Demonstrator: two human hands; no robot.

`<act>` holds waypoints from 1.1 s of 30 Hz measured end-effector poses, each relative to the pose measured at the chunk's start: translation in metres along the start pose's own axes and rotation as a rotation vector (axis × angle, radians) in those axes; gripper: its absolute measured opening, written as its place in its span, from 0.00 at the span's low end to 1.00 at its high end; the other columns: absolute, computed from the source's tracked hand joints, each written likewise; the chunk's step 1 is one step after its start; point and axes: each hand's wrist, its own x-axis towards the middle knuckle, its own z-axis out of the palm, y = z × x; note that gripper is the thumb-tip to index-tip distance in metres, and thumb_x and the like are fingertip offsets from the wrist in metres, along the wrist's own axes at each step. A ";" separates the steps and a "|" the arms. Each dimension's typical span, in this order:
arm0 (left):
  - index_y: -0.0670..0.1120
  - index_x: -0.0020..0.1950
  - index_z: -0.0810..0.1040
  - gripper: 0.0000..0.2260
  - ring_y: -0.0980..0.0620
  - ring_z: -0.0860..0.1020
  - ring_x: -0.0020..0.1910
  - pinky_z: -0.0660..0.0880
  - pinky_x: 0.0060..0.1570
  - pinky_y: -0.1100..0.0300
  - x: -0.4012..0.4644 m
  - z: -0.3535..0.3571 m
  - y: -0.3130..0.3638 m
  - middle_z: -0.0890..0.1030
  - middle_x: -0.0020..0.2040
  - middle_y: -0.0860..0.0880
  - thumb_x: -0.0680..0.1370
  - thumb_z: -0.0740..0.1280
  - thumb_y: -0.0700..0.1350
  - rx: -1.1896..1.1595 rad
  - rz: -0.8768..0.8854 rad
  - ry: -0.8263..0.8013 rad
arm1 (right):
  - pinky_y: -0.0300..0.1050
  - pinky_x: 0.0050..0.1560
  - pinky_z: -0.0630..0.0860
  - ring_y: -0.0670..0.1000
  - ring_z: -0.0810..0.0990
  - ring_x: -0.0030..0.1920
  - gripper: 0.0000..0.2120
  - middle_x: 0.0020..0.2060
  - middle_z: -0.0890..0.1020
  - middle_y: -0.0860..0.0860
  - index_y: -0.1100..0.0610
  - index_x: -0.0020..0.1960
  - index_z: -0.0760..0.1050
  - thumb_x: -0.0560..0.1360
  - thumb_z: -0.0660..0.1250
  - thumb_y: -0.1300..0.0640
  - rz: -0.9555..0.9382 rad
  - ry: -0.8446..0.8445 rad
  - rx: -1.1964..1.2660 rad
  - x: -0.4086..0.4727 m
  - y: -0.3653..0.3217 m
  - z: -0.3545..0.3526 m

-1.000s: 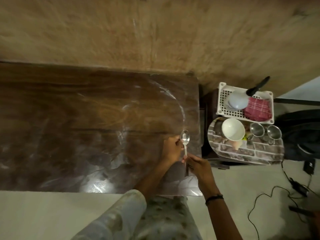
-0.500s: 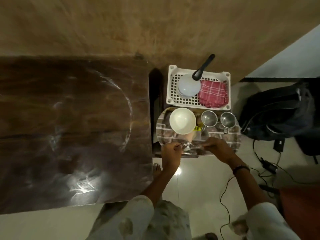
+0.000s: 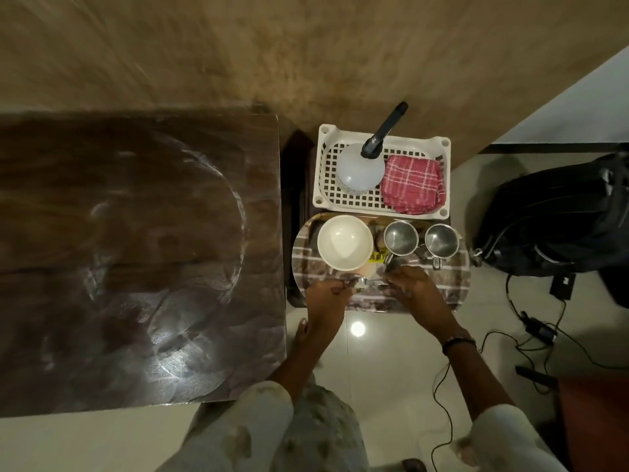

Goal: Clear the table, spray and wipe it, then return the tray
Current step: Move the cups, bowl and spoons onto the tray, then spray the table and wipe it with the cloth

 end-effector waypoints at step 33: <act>0.41 0.50 0.77 0.07 0.70 0.76 0.32 0.70 0.37 0.78 0.138 -0.029 0.199 0.73 0.33 0.61 0.74 0.66 0.33 -0.004 0.694 -0.105 | 0.49 0.52 0.71 0.59 0.76 0.53 0.20 0.54 0.78 0.60 0.61 0.58 0.77 0.70 0.73 0.55 0.129 -0.014 -0.387 0.201 0.014 -0.124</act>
